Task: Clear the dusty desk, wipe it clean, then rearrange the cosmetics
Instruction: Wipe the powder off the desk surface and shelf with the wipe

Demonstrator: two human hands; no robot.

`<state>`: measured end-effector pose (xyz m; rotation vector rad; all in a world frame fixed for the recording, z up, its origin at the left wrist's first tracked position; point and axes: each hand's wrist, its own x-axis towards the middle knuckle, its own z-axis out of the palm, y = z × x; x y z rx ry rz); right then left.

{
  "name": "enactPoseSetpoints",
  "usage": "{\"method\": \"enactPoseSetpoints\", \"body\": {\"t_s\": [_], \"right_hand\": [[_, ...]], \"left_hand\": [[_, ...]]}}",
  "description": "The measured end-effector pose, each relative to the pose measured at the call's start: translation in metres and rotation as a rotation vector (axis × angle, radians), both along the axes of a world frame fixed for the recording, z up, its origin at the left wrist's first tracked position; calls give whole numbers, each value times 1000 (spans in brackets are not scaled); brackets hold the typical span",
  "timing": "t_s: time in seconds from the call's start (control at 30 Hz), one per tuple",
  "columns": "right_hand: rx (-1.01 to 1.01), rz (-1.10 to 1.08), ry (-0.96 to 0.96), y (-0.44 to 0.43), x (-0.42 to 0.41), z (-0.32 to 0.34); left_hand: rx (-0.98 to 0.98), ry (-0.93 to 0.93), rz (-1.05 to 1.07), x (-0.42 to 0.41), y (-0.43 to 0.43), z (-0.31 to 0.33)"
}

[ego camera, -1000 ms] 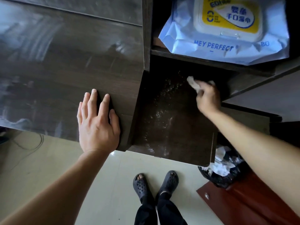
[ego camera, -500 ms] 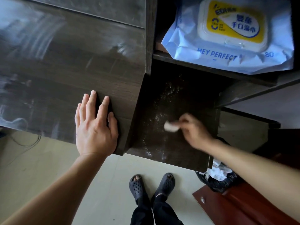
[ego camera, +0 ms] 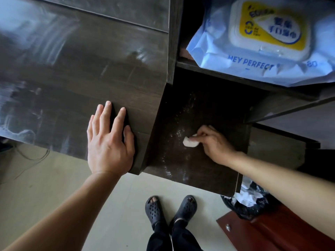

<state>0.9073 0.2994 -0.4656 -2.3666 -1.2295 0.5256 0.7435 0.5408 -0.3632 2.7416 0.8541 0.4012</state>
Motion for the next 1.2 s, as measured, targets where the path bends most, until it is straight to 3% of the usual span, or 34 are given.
{"method": "enactPoseSetpoints", "body": {"t_s": [0.03, 0.17, 0.23, 0.3, 0.43, 0.53, 0.57, 0.63, 0.73, 0.8, 0.9, 1.03, 1.1, 1.2], "right_hand": [[11, -50, 26, 1, 8, 2], [161, -633, -14, 54, 94, 3], [42, -797, -2, 80, 129, -10], [-93, -726, -40, 96, 126, -15], [-58, -268, -105, 74, 73, -6], [-44, 71, 5, 37, 37, 5], [11, 66, 77, 34, 35, 8], [149, -217, 151, 56, 54, 14], [65, -609, 121, 96, 98, 7], [-13, -557, 38, 103, 85, 3], [-18, -152, -97, 64, 8, -12], [-32, 71, 40, -3, -62, -6], [-15, -115, 69, 3, -39, 1], [-34, -503, -43, 21, 5, 1]], "left_hand": [[-1, -4, 0, 1, 0, 0], [0, -3, 4, 1, 1, 0], [1, -3, 2, 1, 0, -1], [1, 0, 3, 1, 1, -1], [6, 7, 7, 0, 1, -1], [5, 11, 7, 0, 0, 2], [4, 9, 6, 0, 0, 2], [3, 0, 6, 1, 1, 2], [4, -2, 7, 1, 1, 1], [4, 1, 4, 1, 1, 0], [5, 16, 4, 0, 1, -1], [0, 12, 4, 0, 0, 1], [-3, 8, 4, 0, 1, 2], [1, 4, 3, 1, 2, 1]]}}
